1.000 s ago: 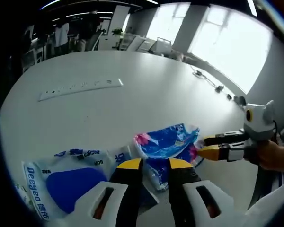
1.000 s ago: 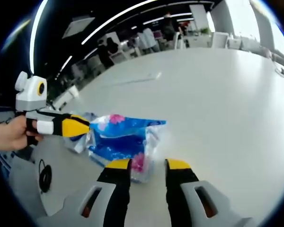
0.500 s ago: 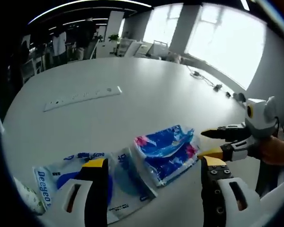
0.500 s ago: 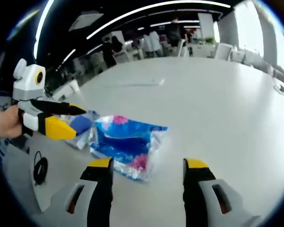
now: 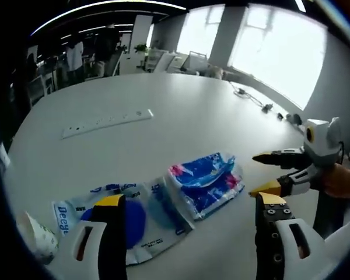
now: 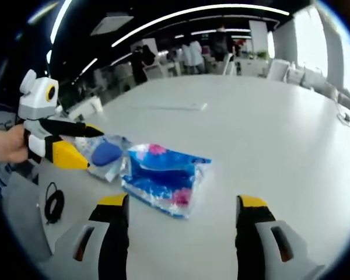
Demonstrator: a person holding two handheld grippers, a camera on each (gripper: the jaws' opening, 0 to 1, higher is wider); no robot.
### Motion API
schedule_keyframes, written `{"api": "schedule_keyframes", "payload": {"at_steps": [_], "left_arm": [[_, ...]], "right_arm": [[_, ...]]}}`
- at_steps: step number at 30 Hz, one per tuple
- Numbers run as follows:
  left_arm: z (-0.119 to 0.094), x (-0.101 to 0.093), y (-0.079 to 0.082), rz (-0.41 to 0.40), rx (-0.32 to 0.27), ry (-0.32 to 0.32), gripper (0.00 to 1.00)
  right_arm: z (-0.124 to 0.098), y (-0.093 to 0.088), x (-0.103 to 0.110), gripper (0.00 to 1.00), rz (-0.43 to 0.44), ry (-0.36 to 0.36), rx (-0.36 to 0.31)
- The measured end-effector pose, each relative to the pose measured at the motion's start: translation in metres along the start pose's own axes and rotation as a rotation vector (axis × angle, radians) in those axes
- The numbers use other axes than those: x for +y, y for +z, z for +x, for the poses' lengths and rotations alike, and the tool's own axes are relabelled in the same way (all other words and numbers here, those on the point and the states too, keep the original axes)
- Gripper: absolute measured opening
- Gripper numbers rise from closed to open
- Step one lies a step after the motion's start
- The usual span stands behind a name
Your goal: Arrange the tabletop items into an orderly group along one side of the table until the central work area is clear of visible clutter.
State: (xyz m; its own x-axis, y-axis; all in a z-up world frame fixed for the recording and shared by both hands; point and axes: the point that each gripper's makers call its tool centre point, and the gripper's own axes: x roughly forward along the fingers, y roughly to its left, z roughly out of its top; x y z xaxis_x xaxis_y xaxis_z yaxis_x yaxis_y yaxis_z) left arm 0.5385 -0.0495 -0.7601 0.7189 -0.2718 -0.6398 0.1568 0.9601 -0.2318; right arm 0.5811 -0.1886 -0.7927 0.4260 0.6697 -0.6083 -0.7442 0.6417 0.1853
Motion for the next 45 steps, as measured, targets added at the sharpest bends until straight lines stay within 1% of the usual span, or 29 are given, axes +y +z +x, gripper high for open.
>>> {"api": "schedule_keyframes", "payload": {"at_steps": [8, 13, 19, 26, 37, 41, 45], "left_arm": [[-0.019, 0.005, -0.006, -0.009, -0.008, 0.023, 0.87], [-0.029, 0.008, -0.01, -0.008, -0.011, 0.027, 0.87], [-0.042, 0.01, -0.012, -0.012, -0.018, 0.034, 0.86], [-0.049, 0.007, -0.018, -0.014, -0.015, 0.027, 0.84], [-0.059, 0.003, -0.025, -0.01, -0.007, 0.021, 0.82], [-0.063, 0.002, -0.026, -0.014, -0.012, 0.02, 0.82], [-0.068, 0.002, -0.031, -0.014, -0.011, 0.021, 0.81]], "right_arm": [[-0.007, 0.0, 0.006, 0.72, -0.007, -0.001, -0.001], [-0.016, 0.007, 0.008, 0.71, 0.012, -0.007, -0.027], [-0.024, 0.006, 0.014, 0.71, -0.004, -0.009, -0.029], [-0.034, 0.002, 0.02, 0.71, -0.012, -0.01, -0.026], [-0.05, -0.002, 0.023, 0.69, -0.014, -0.023, -0.03], [-0.053, -0.004, 0.024, 0.68, -0.017, -0.024, -0.027], [-0.055, -0.004, 0.027, 0.68, -0.011, -0.022, -0.03]]}}
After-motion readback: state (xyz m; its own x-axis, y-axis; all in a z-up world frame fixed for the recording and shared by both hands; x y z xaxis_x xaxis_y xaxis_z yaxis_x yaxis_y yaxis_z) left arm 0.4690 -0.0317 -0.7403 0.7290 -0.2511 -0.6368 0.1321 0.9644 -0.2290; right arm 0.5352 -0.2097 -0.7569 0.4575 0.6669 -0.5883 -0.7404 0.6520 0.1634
